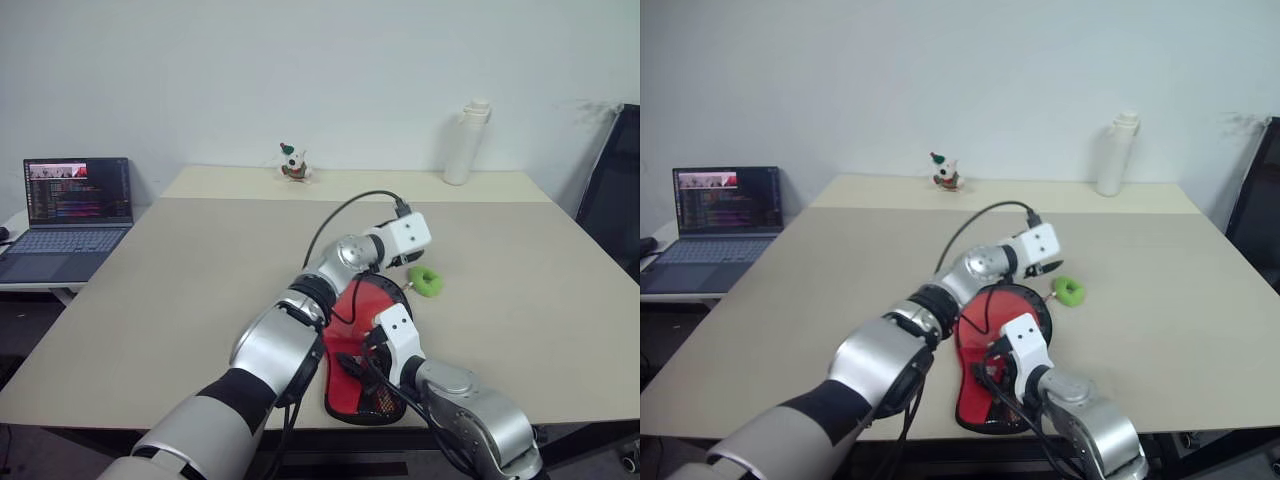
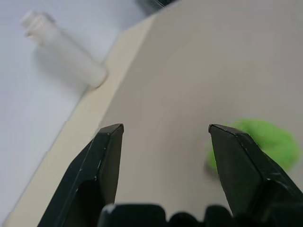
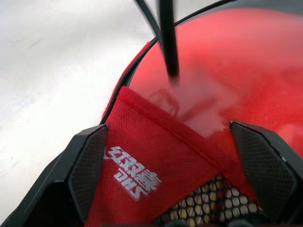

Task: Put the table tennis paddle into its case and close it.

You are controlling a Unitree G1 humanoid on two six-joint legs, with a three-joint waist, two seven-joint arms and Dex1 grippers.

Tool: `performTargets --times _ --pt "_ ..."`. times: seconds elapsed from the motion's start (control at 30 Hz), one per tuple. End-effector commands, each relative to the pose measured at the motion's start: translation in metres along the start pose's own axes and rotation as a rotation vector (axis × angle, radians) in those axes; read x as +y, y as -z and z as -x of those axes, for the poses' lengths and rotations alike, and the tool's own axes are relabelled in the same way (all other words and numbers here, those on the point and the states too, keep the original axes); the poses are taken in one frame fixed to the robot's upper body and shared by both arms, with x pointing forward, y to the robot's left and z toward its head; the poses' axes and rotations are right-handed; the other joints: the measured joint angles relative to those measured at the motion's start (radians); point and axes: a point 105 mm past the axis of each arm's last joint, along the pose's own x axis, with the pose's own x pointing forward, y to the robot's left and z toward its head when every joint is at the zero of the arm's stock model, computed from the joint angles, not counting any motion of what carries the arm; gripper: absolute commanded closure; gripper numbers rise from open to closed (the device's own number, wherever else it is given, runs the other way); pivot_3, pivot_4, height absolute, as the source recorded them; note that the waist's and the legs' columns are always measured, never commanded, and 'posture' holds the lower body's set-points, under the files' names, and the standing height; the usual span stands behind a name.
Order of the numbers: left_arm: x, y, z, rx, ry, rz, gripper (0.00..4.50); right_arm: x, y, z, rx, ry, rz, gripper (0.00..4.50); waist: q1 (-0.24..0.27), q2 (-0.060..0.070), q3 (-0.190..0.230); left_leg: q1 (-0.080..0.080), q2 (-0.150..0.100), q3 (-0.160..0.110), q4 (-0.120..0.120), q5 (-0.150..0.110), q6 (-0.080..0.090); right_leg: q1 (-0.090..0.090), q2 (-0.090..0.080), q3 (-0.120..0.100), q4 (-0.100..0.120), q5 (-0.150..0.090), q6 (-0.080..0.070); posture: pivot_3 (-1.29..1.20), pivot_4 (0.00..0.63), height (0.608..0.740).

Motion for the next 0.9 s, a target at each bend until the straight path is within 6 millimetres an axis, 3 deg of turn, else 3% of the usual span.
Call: performTargets --times 0.03,0.13,0.27,0.43,0.57,0.7,0.9 --pt "0.015 -0.003 0.011 -0.071 -0.005 0.089 1.38 0.002 0.006 0.017 0.042 -0.059 -0.034 0.00 0.001 0.000 0.000 0.000 0.000 0.000 0.000 0.000 0.000 0.000 0.000 0.000 0.000 0.000 0.000 0.00 0.150 0.740" --pt "0.015 0.023 0.027 -0.066 0.027 0.257 1.38 -0.009 -0.017 0.036 -0.029 -0.080 -0.059 0.00 0.001 0.000 0.000 0.000 0.000 0.000 0.000 0.000 0.000 0.000 -0.001 0.000 0.000 0.000 0.000 0.00 0.150 0.740" --pt "-0.009 0.058 0.046 -0.030 0.150 0.304 1.38 -0.041 -0.044 0.053 -0.083 -0.018 -0.053 0.00 -0.004 0.001 0.001 0.001 0.000 -0.001 0.001 0.000 0.000 0.000 -0.001 0.001 0.002 0.000 0.000 0.00 0.150 0.740" --pt "-0.027 0.078 0.061 -0.022 0.223 0.367 1.38 -0.083 -0.067 0.063 -0.099 0.080 -0.028 0.00 0.001 0.002 0.002 0.000 0.000 -0.001 0.000 0.000 0.000 -0.001 0.000 -0.001 0.002 0.000 -0.001 0.00 0.150 0.740" --pt "-0.038 0.086 0.069 -0.027 0.269 0.379 1.38 -0.119 -0.082 0.054 -0.111 0.198 -0.028 0.00 0.001 0.002 0.002 0.000 0.000 0.000 0.000 0.000 0.000 -0.001 -0.001 0.000 0.001 0.003 -0.005 0.00 0.150 0.740" --pt "-0.048 0.090 0.073 -0.036 0.293 0.409 1.38 -0.165 -0.094 0.028 -0.131 0.358 -0.021 0.00 -0.002 0.002 0.002 0.000 0.000 0.002 0.000 0.000 0.000 -0.001 0.000 0.001 0.002 0.003 -0.005 0.00 0.150 0.740" --pt "-0.056 0.091 0.073 -0.022 0.318 0.387 1.38 -0.205 -0.091 0.001 -0.121 0.476 -0.039 0.00 -0.003 0.002 0.002 0.000 0.000 0.002 0.000 0.000 0.000 -0.002 0.000 0.001 0.002 0.003 -0.006 0.00 0.150 0.740"
